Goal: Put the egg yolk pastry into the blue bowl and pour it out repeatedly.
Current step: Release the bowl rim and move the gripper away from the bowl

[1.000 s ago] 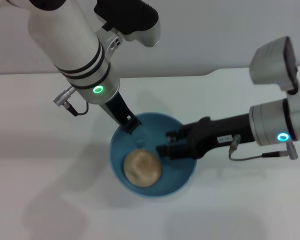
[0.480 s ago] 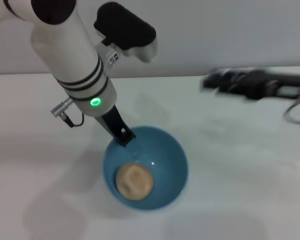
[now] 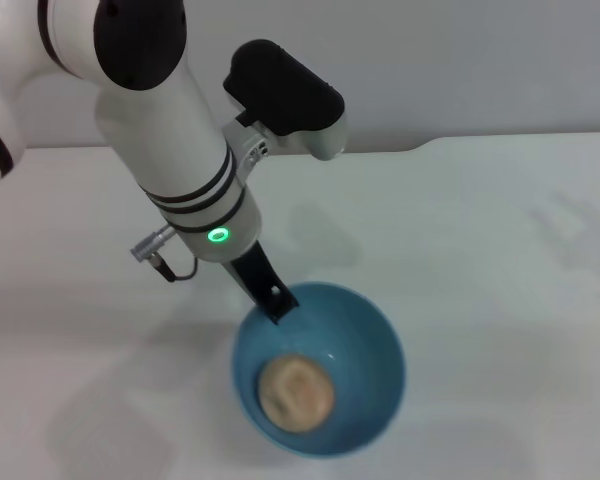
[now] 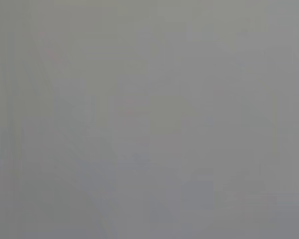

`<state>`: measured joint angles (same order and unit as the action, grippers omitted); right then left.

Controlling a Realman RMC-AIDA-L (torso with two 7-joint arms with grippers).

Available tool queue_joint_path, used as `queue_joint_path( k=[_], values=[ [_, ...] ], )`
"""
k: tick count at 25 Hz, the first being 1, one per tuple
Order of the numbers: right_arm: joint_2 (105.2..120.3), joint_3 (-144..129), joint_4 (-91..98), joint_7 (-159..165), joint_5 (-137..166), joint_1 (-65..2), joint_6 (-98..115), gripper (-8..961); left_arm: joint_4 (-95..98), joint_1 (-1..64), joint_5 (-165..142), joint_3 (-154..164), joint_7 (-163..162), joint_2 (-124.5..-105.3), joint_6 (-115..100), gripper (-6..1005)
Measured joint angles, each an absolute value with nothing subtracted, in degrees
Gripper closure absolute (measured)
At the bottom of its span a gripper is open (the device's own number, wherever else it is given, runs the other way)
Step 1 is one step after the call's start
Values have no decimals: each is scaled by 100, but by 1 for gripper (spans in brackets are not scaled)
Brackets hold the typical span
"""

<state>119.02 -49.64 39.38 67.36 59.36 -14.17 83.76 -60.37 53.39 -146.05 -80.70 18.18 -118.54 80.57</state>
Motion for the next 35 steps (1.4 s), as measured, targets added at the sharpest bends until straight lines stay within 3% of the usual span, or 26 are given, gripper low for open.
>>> queue_joint_path(
  k=[22,35],
  values=[
    [11885,-5047,3245,5932,5953,-1829,8043,450,-4470,5929,-13696,-7608,1831,-11902,6838,954],
    [11883,-5044,3243,5924,5953,-1843,7990,450,-4228,5915,-13498,-7594,1829,-11905,6656,914]
  ],
)
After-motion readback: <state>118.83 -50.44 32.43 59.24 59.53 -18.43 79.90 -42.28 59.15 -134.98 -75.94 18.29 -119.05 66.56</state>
